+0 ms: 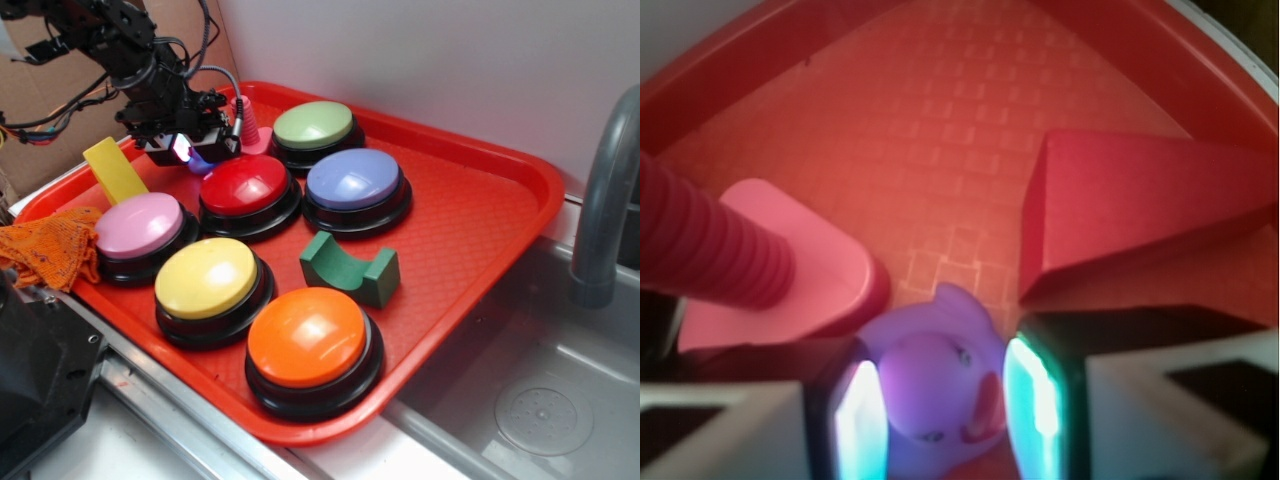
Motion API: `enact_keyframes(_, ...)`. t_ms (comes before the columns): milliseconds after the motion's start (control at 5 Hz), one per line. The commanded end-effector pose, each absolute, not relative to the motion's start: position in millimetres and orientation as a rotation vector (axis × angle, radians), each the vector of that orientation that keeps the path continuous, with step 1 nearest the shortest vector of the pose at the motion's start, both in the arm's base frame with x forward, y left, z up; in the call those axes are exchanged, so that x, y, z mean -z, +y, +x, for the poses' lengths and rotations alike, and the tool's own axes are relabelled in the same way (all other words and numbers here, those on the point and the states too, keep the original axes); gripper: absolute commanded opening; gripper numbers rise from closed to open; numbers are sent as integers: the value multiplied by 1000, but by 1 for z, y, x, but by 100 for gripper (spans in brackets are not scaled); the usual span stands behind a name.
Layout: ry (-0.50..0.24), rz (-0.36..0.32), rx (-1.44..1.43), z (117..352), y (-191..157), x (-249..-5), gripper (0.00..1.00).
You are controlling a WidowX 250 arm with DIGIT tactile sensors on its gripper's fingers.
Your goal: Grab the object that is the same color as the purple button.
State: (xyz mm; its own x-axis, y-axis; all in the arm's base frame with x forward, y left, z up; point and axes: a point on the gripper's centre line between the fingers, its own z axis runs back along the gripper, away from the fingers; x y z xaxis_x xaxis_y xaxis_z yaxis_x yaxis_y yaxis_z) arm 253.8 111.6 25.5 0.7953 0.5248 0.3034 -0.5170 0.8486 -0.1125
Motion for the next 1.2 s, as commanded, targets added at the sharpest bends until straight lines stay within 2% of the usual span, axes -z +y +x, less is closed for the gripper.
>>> enact_keyframes(0,-323,-40,-493,261,118,-120,0)
enact_keyframes(200,-261,-65,-439,261,102,-164,0)
enact_keyframes(400,-164,-32,-436,250,75,-195,0)
enact_keyframes(800,-100,-64,-410,222,35,-205,0)
enact_keyframes(1000,-105,-72,-454,217,28,-201,0)
